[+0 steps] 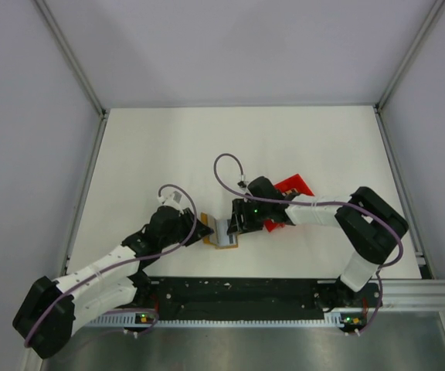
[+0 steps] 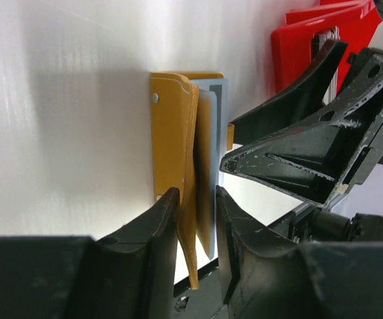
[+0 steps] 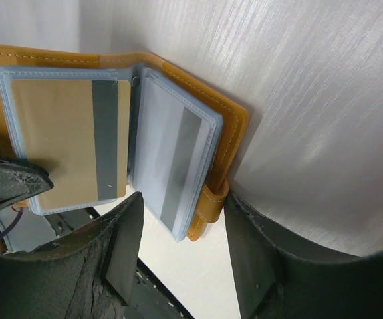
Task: Put the credit cards into the card holder
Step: Close the card holder at the center of the board.
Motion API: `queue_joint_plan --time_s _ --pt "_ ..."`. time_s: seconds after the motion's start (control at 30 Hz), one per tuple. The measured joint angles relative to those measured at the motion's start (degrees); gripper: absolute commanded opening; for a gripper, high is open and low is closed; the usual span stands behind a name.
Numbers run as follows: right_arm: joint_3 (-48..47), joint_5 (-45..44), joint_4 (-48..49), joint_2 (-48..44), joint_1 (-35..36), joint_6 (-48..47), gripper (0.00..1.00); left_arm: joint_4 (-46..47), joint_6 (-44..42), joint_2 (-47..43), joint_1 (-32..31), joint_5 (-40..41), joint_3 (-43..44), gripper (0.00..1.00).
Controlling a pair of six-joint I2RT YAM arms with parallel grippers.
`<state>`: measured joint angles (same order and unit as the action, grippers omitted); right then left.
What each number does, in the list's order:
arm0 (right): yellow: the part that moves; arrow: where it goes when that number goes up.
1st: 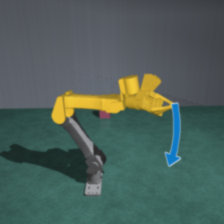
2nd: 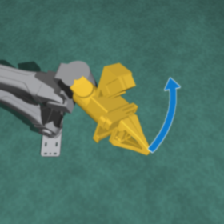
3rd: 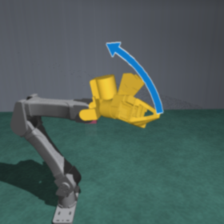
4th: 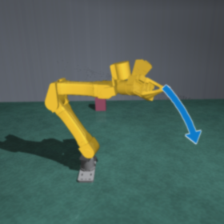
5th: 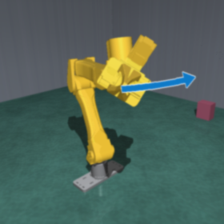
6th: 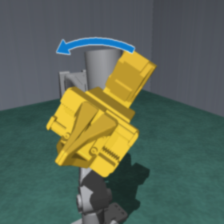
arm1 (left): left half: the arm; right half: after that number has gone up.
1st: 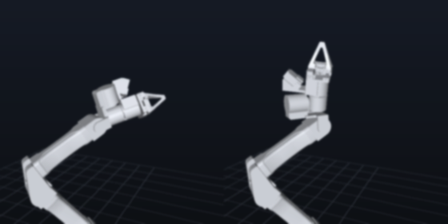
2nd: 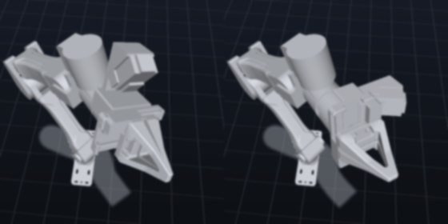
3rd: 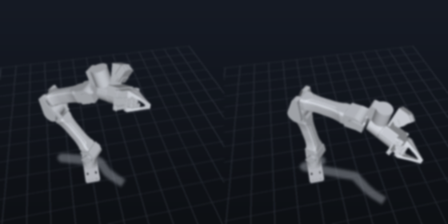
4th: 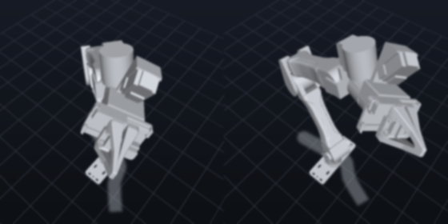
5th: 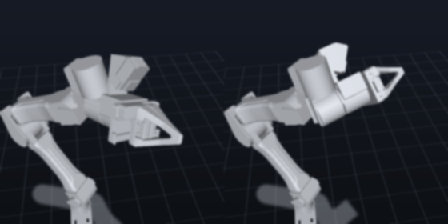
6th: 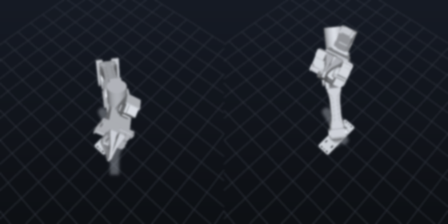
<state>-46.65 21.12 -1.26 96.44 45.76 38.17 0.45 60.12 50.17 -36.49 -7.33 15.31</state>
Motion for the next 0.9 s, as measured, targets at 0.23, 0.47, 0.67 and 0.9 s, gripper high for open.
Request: queue_joint_plan --time_s 0.23,0.47,0.67,0.9 --pt "-0.04 0.2 0.66 0.24 0.37 0.0 0.53 -0.04 -0.17 -0.46 -0.07 -0.68 0.0 0.42" --pt "-0.28 0.2 0.46 0.39 0.44 -0.02 0.53 -1.16 -0.92 0.63 -0.04 -0.81 0.92 0.17" --pt "-0.09 -0.5 0.37 -0.37 0.74 -1.36 0.54 -8.09 -3.76 1.42 -0.04 1.22 4.55 0.0" --pt "3.52 -3.91 -1.05 -7.67 0.9 -8.83 0.58 -19.3 -13.75 4.0 -0.04 5.09 13.88 0.0"
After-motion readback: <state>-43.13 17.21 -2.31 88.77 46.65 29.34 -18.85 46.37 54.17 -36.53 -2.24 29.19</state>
